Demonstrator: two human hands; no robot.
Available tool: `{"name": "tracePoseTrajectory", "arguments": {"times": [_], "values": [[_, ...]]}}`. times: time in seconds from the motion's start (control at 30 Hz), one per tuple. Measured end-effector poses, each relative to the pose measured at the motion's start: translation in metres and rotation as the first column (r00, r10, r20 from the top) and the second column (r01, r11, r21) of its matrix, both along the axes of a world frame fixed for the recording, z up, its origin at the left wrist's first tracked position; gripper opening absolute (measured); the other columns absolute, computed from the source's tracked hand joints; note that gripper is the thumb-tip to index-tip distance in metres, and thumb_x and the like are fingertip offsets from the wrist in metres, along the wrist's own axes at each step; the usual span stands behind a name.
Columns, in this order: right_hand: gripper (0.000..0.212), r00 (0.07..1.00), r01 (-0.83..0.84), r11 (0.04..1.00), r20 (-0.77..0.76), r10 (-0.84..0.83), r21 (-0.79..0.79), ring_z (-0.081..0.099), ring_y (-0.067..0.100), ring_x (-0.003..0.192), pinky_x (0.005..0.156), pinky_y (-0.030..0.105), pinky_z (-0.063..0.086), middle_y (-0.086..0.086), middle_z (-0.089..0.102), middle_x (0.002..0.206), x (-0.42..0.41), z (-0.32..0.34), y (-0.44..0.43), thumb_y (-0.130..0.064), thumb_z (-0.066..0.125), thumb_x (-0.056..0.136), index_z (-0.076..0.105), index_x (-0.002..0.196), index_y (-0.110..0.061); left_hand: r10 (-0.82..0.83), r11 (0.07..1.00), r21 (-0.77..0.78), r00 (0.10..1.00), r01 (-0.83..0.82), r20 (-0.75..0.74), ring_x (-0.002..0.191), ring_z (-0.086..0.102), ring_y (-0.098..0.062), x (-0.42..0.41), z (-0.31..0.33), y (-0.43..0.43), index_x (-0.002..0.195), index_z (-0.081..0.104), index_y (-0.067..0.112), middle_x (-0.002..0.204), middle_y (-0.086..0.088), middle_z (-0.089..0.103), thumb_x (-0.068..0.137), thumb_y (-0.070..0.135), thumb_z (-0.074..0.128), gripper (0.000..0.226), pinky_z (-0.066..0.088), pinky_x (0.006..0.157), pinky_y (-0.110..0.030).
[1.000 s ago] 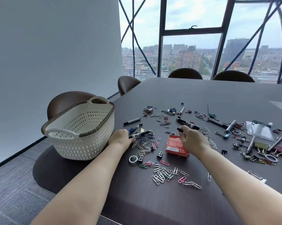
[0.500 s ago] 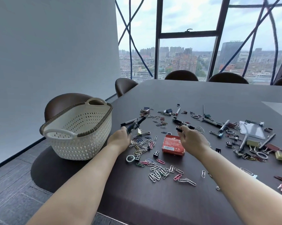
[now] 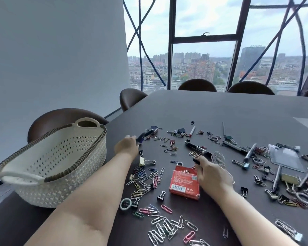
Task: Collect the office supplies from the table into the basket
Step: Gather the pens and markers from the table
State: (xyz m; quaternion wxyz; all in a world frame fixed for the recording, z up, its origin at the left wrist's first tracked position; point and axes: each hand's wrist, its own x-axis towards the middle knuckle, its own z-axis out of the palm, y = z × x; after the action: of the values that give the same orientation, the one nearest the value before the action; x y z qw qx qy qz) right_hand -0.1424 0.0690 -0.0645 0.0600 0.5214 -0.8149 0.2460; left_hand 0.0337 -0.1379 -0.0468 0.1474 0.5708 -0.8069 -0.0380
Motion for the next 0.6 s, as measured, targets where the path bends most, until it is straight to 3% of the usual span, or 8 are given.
{"name": "tracePoseTrajectory", "arguments": {"times": [0.13, 0.37, 0.5, 0.6], "values": [[0.027, 1.0, 0.002, 0.999, 0.015, -0.002, -0.033, 0.066, 0.031, 0.096, 0.074, 0.034, 0.049, 0.011, 0.071, 0.102, -0.002, -0.002, -0.002, -0.029, 0.041, 0.096, 0.05, 0.118, -0.017, -0.015, 0.998, 0.068, 0.999, 0.012, 0.035, 0.107, 0.058, -0.029, -0.005, -0.007, -0.018, 0.114, 0.058, 0.016, 0.117, -0.008, 0.059, 0.092, 0.034, 0.051, 0.03, 0.047, 0.084, -0.037], [0.025, 0.999, -0.02, 1.0, 0.046, 0.021, -0.019, 0.064, 0.035, 0.096, 0.073, 0.036, 0.047, 0.014, 0.069, 0.103, -0.002, -0.004, 0.0, -0.03, 0.04, 0.095, 0.05, 0.113, -0.014, -0.059, 0.994, -0.082, 0.995, 0.066, 0.083, 0.109, 0.053, -0.028, 0.003, -0.011, -0.005, 0.11, 0.06, 0.011, 0.109, -0.009, 0.063, 0.095, 0.034, 0.045, 0.031, 0.045, 0.08, -0.036], [0.023, 0.998, -0.028, 1.0, 0.049, 0.028, -0.003, 0.063, 0.036, 0.094, 0.069, 0.036, 0.044, 0.015, 0.068, 0.101, -0.001, 0.002, 0.004, -0.028, 0.039, 0.096, 0.05, 0.108, -0.012, -0.173, 0.971, -0.181, 0.983, 0.158, -0.069, 0.1, 0.056, -0.033, 0.0, 0.013, 0.028, 0.106, 0.06, 0.005, 0.106, -0.015, 0.062, 0.097, 0.028, 0.043, 0.03, 0.043, 0.077, -0.036], [0.022, 0.998, -0.005, 1.0, 0.069, 0.004, 0.014, 0.061, 0.036, 0.096, 0.07, 0.036, 0.042, 0.015, 0.067, 0.101, -0.009, 0.013, 0.011, -0.027, 0.039, 0.096, 0.049, 0.106, -0.011, -0.291, 0.953, -0.167, 0.922, 0.254, -0.254, 0.09, 0.062, -0.036, -0.015, 0.033, 0.059, 0.106, 0.059, 0.002, 0.101, -0.019, 0.062, 0.096, 0.024, 0.044, 0.028, 0.044, 0.074, -0.036]]}}
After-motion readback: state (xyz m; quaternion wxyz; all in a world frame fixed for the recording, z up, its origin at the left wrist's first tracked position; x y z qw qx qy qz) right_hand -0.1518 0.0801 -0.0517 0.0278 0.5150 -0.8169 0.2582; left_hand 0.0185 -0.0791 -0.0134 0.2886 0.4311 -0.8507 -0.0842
